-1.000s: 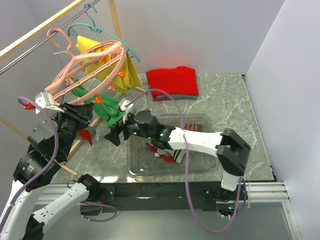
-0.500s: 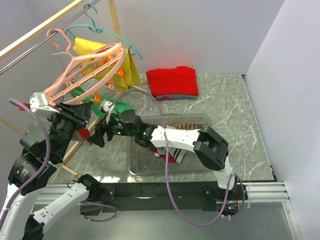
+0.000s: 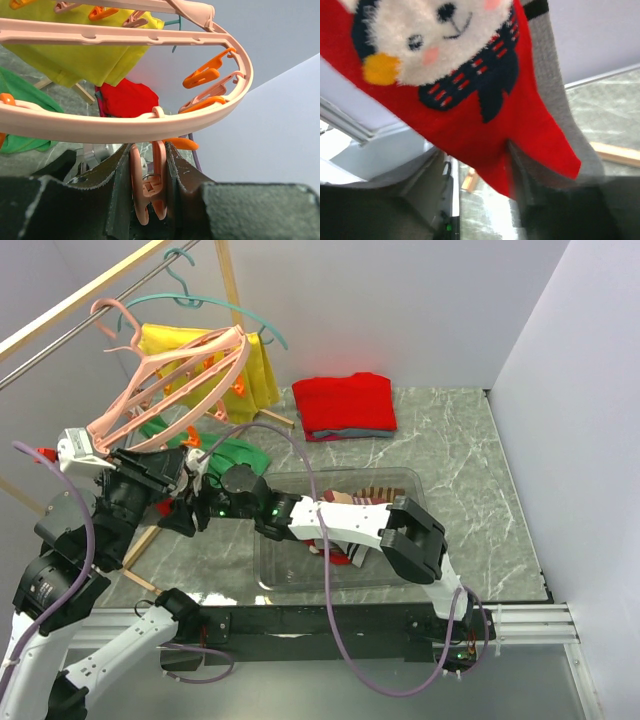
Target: Remove the socks clipped to the hanger
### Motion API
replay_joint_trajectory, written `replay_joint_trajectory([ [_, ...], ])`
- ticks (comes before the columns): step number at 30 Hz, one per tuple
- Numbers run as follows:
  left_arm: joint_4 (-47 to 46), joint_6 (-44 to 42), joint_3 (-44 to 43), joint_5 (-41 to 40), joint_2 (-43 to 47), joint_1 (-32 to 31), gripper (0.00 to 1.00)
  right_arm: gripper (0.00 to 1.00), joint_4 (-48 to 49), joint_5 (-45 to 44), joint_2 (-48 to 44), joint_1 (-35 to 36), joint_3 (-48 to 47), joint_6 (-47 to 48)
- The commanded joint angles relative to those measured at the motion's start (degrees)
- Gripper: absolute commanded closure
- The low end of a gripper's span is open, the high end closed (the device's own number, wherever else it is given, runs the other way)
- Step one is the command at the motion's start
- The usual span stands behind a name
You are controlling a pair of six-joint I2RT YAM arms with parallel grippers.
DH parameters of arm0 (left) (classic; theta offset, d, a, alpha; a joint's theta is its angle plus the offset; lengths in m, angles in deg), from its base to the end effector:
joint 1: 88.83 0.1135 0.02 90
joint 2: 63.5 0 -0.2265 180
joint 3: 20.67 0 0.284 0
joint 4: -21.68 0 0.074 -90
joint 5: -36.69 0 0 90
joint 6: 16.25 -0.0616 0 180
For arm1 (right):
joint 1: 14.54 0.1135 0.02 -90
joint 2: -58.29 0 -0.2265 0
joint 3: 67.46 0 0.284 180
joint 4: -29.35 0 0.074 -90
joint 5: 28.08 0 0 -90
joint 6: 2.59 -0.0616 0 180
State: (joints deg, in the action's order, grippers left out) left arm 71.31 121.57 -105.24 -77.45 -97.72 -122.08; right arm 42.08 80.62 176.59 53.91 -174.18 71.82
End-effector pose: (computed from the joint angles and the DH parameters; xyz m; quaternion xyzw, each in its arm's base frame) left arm 0.1343 -0.0580 0.4612 -0.2347 0.6627 -0.3405 0.6243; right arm 0.1792 0.5076 0.2586 -0.4113 0.5668 0.5562 0.4474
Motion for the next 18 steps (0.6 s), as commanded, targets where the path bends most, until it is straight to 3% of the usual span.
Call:
replay_joint_trajectory([
  [1,-3.15,0.79,0.31,2.61,0.9,-0.23,0.99,0.58,-0.49,-1.91,0.18,0.55,-2.68,-0.31],
  [2,-3.24,0.7,0.48,2.78,0.99,-0.23,0.99,0.68,-0.84,-2.69,-0.09,0.55,-2.69,-1.18],
  [3,-3.41,0.53,0.75,3.04,1.08,-0.23,0.99,0.87,-1.11,-3.49,-0.17,0.46,-2.69,-1.71],
  [6,-3.59,-1.4,2.06,2.43,1.96,-0.23,0.94,1.0,-0.41,-2.71,-2.1,0.81,-1.2,-2.68],
  [8,-3.24,-2.46,2.86,1.82,2.4,-0.23,0.83,1.0,0.12,-2.96,-4.38,1.08,0.47,-3.3],
  [9,-2.81,-3.24,2.94,1.64,2.49,-0.14,0.67,1.0,0.64,-3.05,-5.26,1.25,2.91,-3.56],
  [11,-2.1,-4.04,3.3,1.11,2.93,-0.23,0.49,1.0,2.93,-2.97,-7.81,1.25,5.56,-4.61],
  [14,-1.83,-5.27,3.56,0.68,3.72,-0.23,0.3,1.0,3.64,-3.58,-10.36,1.25,9.17,-4.18],
  [18,-2.27,-7.55,3.56,2.69,4.6,-0.23,0.17,1.0,2.5,-4.28,-12.39,1.08,11.55,-3.13],
])
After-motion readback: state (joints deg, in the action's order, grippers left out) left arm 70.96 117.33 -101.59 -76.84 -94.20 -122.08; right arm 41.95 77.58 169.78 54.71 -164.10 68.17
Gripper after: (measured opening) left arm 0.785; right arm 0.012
